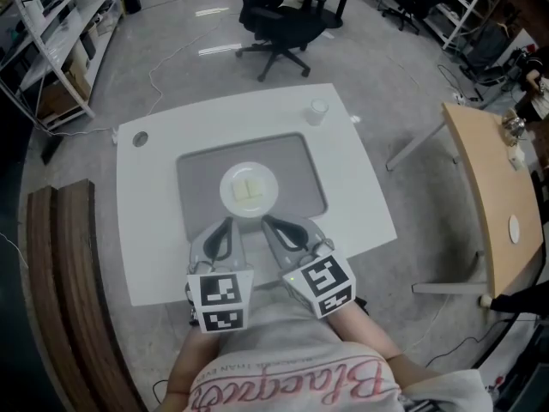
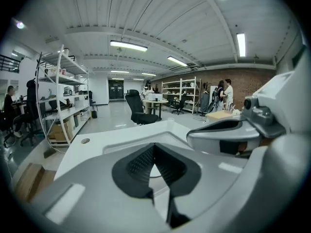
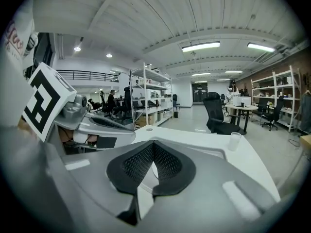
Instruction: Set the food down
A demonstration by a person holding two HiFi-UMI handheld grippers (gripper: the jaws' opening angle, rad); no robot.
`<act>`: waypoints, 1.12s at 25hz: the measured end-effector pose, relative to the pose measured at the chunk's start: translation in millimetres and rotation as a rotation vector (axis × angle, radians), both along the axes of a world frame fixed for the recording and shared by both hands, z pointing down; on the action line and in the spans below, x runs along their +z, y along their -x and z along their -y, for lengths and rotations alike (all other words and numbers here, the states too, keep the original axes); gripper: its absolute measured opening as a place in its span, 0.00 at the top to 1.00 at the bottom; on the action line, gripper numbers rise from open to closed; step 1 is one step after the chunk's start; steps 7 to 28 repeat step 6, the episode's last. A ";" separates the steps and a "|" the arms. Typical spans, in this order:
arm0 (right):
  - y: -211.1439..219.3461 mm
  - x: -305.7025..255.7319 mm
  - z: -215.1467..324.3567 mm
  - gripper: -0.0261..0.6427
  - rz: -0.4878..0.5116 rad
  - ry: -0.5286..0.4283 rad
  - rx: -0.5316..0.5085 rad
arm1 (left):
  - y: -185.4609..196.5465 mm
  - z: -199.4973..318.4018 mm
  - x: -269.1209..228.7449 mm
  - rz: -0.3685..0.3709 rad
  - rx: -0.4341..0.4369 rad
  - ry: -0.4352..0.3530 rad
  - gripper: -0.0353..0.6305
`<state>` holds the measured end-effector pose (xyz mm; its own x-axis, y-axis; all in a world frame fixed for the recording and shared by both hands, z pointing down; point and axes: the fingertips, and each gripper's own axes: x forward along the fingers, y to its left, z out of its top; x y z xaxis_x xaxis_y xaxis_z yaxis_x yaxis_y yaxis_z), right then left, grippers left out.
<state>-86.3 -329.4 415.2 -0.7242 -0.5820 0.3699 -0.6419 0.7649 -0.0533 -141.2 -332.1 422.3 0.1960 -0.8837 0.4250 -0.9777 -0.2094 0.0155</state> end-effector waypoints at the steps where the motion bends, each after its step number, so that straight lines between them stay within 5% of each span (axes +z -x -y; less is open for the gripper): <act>1: -0.3 -0.9 -0.4 0.96 0.003 -0.007 0.001 | -0.6 -0.6 -0.1 0.000 0.002 -0.002 0.95; 28: -11.0 -3.0 3.6 0.96 0.012 -0.026 0.019 | -1.7 1.2 -1.2 -0.015 0.008 -0.013 0.95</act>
